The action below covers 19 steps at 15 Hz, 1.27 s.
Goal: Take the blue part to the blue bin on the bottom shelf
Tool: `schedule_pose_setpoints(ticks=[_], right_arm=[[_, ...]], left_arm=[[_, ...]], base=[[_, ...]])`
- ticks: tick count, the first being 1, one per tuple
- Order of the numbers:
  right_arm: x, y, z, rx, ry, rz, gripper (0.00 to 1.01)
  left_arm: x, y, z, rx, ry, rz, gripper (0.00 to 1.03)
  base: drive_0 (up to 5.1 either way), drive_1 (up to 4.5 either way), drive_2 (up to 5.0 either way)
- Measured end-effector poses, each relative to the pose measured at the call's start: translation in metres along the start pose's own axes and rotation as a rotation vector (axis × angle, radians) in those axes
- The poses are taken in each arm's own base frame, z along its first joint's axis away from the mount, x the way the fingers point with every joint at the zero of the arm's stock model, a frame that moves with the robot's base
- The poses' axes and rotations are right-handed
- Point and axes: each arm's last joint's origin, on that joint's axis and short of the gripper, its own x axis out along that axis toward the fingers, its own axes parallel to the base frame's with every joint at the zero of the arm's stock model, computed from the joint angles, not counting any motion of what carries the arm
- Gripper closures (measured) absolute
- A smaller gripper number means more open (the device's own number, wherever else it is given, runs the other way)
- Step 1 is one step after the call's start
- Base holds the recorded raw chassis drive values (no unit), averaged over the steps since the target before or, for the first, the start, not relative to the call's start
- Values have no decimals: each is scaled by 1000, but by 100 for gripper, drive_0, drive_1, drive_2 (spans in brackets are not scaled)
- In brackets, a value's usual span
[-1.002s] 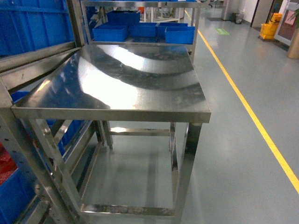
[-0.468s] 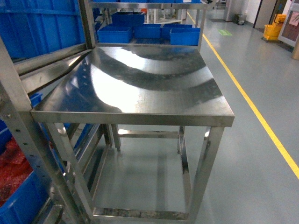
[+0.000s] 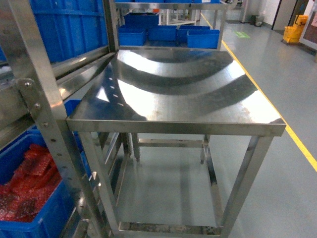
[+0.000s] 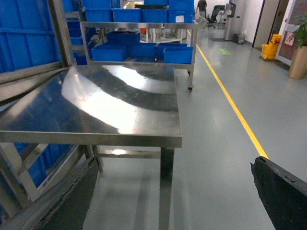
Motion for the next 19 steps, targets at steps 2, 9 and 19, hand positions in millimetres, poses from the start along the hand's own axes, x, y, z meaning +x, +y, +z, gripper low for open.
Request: schedule_pose_setpoints(ticks=[2, 9, 19], right_arm=[[0, 0, 0, 0, -2, 0, 3], [0, 0, 0, 0, -2, 0, 3], [0, 0, 0, 0, -1, 0, 3]], left_arm=[[0, 0, 0, 0, -1, 0, 59], [0, 0, 0, -2, -2, 0, 59], [0, 0, 0, -3, -4, 1, 59]], base=[[-485, 339, 145], [-482, 342, 149], [-498, 255, 218]])
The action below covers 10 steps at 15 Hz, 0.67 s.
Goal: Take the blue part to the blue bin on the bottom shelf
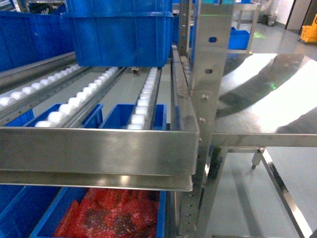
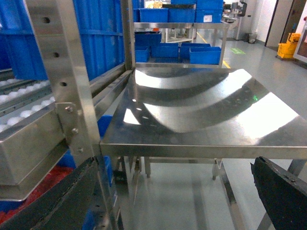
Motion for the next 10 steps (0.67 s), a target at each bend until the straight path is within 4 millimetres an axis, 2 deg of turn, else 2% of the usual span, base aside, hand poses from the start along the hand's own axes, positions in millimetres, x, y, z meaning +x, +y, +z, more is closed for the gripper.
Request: schedule_pose_setpoints(ticks=[10], right_arm=[[0, 0, 0, 0, 0, 0, 3]], left_arm=[[0, 0, 0, 1, 2, -1, 59]], base=[[-500, 237, 237]])
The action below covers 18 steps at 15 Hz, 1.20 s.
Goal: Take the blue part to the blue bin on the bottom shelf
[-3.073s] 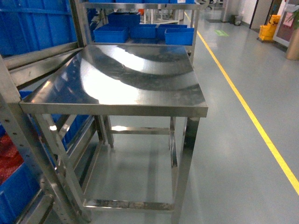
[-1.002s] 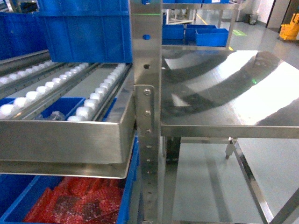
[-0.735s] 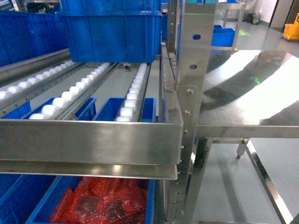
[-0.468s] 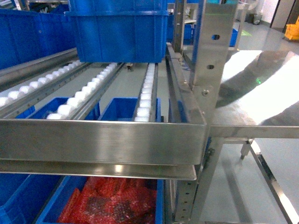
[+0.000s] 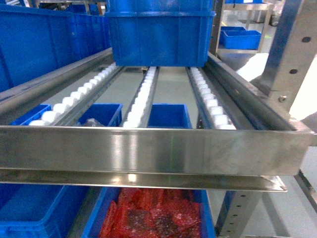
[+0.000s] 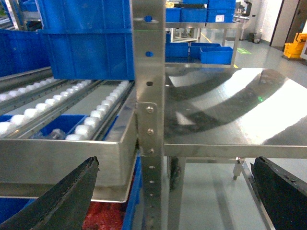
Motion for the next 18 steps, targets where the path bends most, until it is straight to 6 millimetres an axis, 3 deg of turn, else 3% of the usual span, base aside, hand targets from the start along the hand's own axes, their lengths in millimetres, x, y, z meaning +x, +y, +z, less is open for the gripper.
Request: schedule_pose_setpoints(ticks=[18], right_arm=[[0, 0, 0, 0, -1, 3, 3]], left_arm=[[0, 0, 0, 0, -1, 6, 59]], base=[[-488, 251, 251]])
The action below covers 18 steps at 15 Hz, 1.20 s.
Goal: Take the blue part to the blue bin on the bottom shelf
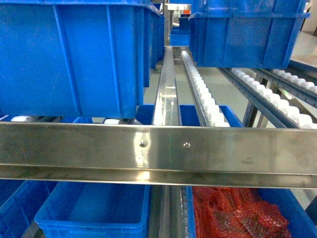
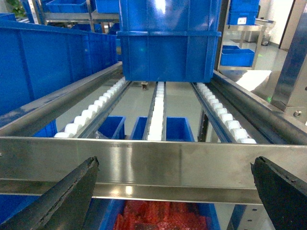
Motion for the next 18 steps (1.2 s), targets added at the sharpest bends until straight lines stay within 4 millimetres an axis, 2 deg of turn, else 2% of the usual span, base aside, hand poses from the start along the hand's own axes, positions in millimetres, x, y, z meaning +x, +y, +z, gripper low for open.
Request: schedule_pose_setpoints(ticks=[3, 18], right_arm=[[0, 0, 0, 0, 1, -1, 3], [0, 0, 0, 0, 0, -3, 3]], left_arm=[[0, 0, 0, 0, 0, -3, 59], [0, 0, 0, 0, 0, -3, 59]], base=[[-499, 237, 237], [0, 0, 0]])
